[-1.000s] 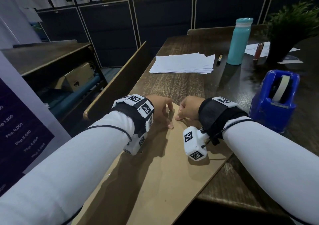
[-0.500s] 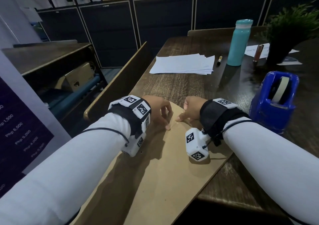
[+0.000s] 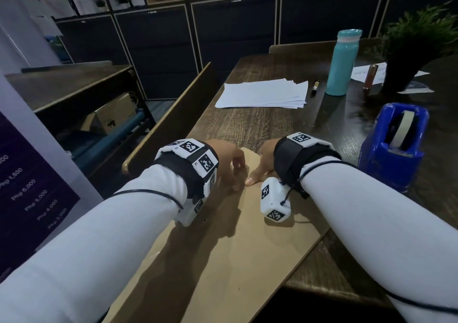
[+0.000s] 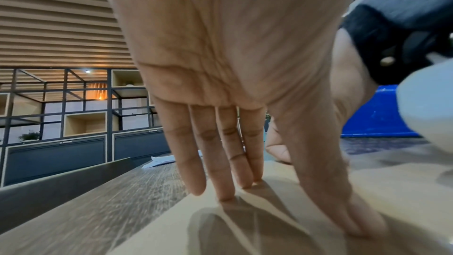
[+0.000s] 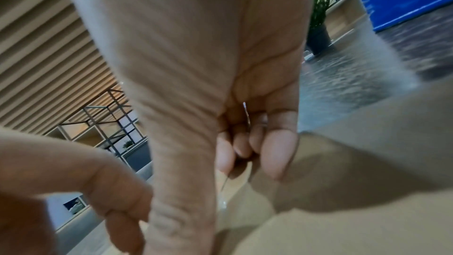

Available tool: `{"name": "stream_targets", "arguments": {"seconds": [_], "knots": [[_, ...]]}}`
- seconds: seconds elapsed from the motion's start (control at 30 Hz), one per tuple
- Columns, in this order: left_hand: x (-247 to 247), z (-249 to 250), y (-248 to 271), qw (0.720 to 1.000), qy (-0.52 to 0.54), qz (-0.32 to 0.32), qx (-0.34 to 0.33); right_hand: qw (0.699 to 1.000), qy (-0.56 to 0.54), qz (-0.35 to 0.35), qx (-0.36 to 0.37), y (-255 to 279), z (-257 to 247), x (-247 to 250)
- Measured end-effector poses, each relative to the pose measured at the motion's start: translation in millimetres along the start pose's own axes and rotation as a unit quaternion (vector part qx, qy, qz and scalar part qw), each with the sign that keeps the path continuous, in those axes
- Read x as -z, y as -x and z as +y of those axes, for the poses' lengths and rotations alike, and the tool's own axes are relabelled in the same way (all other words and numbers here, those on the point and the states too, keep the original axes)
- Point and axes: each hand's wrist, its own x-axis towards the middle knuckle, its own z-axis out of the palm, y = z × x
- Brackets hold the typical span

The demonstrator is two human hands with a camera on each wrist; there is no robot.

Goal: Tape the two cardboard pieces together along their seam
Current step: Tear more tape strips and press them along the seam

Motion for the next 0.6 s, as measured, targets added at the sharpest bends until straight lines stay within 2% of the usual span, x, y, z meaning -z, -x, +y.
{"name": "stream_targets", "arguments": {"seconds": [0.07, 0.27, 0.6], "knots": [[0.9, 0.9, -0.5, 1.0, -0.006, 0.0, -0.002, 1.0, 0.006, -0.019, 0.006, 4.2, 0.2, 5.2], [-5.9, -5.3, -0.8, 1.0, -0.01, 0.02, -0.01, 0.999, -0.037, -0.014, 0.016, 11.1, 8.5, 8.8], [-6.7, -7.1, 2.0, 0.999, -0.001, 0.023, -0.026, 0.992, -0.119, 0.027, 0.038, 10.3, 21.5, 0.9]]}}
